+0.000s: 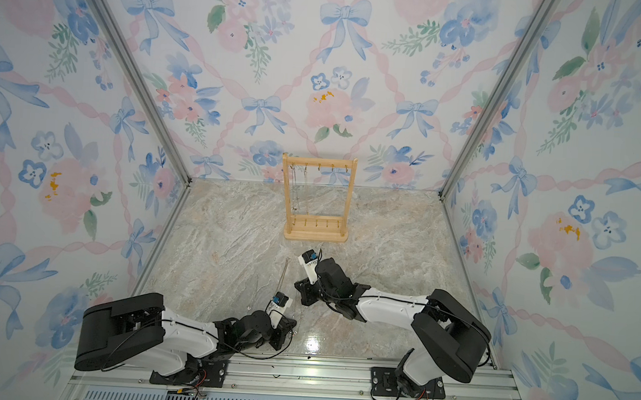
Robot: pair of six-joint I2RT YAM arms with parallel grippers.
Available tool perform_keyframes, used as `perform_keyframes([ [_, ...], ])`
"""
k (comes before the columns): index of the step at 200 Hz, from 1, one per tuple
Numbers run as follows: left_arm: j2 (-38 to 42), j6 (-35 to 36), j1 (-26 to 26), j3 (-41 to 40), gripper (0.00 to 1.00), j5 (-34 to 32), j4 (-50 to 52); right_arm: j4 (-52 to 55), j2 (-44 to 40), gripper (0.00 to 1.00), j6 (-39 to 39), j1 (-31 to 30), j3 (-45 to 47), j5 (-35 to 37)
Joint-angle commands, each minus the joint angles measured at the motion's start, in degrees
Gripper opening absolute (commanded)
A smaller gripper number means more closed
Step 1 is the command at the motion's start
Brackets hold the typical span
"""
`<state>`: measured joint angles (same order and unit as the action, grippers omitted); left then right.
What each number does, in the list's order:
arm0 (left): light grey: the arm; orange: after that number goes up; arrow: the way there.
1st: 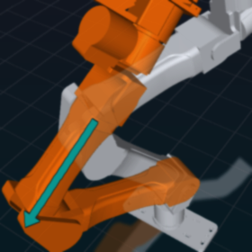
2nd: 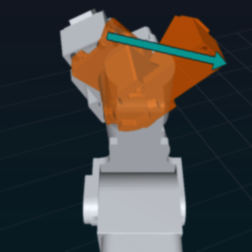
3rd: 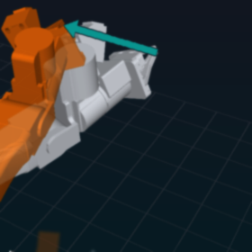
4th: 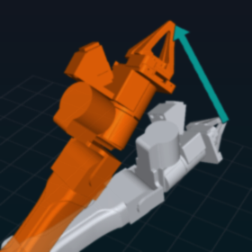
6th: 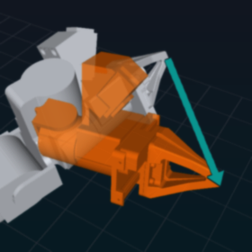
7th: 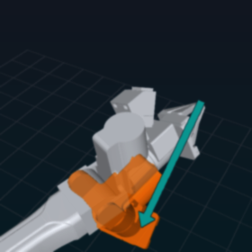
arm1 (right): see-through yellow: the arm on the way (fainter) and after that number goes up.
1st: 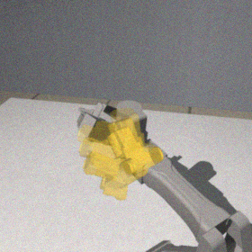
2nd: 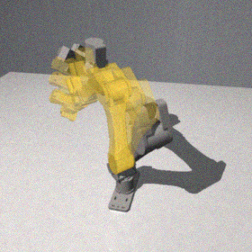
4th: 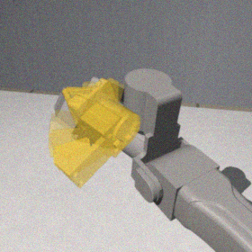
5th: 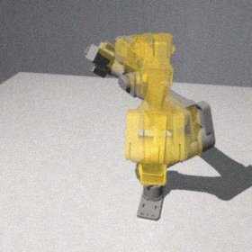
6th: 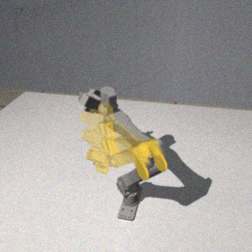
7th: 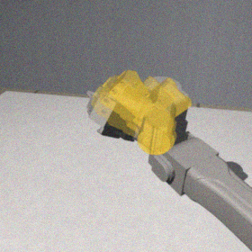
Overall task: Take the necklace off the jewelry display stand
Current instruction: Place the necklace at the center of the board.
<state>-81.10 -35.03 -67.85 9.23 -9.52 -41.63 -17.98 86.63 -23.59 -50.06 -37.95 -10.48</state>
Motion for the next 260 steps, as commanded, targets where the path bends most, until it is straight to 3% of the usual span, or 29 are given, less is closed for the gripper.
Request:
perform_keyframes([
  [1,-0.96,-0.89,-0.34,0.96,0.00,0.87,0.85,1.36,1.26,0.00,-0.43,0.82,-1.57,0.22],
  [260,-6.22,-4.65,-0.28,-3.08,0.00,2.59,2.25,7.63,11.41,0.00,-2.41,3.24,-9.48,-0.73],
])
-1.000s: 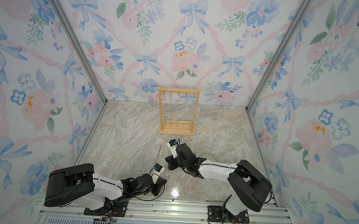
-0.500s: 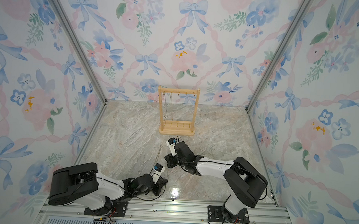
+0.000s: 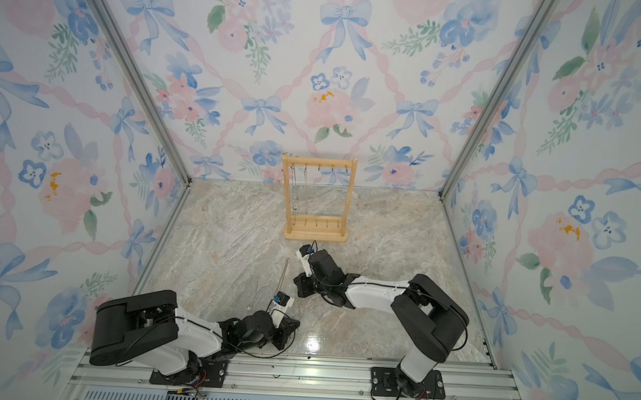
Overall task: Take the necklace off the jewelry display stand
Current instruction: Place the necklace at the center of the board.
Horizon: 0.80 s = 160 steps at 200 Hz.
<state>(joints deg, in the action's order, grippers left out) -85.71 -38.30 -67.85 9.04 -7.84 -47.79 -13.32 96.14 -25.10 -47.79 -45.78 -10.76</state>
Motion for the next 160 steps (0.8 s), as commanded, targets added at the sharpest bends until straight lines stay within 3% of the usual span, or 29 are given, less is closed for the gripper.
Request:
perform_keyframes([
  [1,-1.59,-1.39,-0.31,-2.93,0.00,0.90,8.41,3.09,1.97,0.00,-0.91,1.00,-1.76,-0.46],
  [77,-2.00,-1.74,-0.36,-3.25,0.00,1.06,8.42,6.61,6.81,0.00,-2.63,2.85,-5.54,-1.29],
  [160,-1.88,-2.80,-1.40,-3.68,0.00,0.70,8.42,9.68,10.68,0.08,-3.48,3.84,-8.61,-1.37],
])
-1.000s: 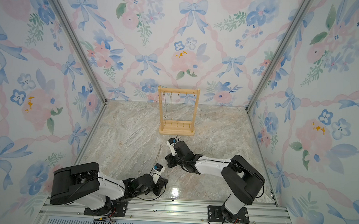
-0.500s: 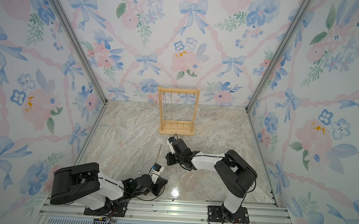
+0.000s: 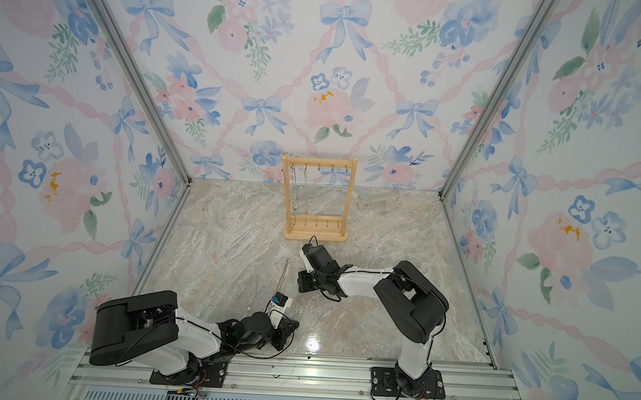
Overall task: Take the necklace off the jewelry display stand
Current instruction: Place the necklace at the center of the board.
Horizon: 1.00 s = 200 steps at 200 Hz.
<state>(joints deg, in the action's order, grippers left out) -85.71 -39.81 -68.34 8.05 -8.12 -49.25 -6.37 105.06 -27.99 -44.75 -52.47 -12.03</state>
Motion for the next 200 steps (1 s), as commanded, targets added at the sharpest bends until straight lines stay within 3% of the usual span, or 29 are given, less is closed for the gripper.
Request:
perform_keyframes([
  [1,-1.85,-1.26,-0.92,-2.70,0.00,0.95,9.88,2.75,1.79,0.08,-0.59,0.85,-1.97,-0.05],
  [60,-1.54,-2.09,-1.66,-3.22,0.00,0.30,9.88,4.95,3.43,0.19,-1.10,1.16,-3.56,1.21],
  [200,-0.93,-1.94,-1.82,-2.30,0.00,-0.22,9.88,5.41,4.55,0.20,-3.21,3.46,-4.99,1.87],
])
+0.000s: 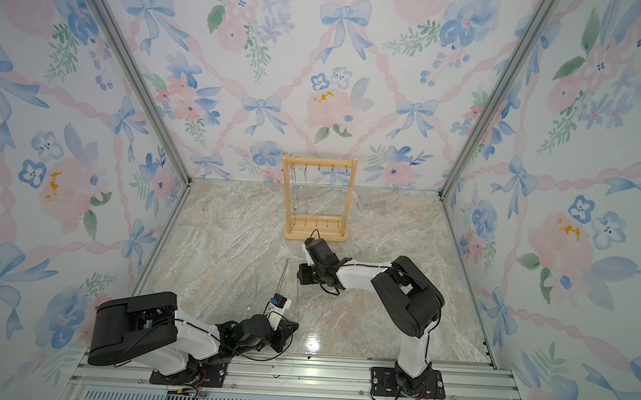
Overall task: Take the necklace off the jewelry display stand
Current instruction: Place the necklace at the center of the board.
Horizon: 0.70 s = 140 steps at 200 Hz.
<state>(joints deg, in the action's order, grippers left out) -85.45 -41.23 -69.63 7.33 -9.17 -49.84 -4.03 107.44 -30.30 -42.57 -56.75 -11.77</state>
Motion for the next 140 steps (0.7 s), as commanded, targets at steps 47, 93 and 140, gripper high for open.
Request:
perform_keyframes([
  [47,-1.15,-0.21,-0.56,-0.57,0.00,0.49,10.55,-0.38,-1.46,0.22,0.01,1.71,2.28,1.65],
  [93,-1.24,0.44,-0.42,1.90,0.02,0.61,11.32,-6.94,-7.28,0.24,1.71,2.42,7.40,1.71],
  [140,-0.10,1.36,-0.48,4.73,0.10,0.29,14.33,-12.72,-12.33,0.25,2.78,2.85,12.44,2.41],
])
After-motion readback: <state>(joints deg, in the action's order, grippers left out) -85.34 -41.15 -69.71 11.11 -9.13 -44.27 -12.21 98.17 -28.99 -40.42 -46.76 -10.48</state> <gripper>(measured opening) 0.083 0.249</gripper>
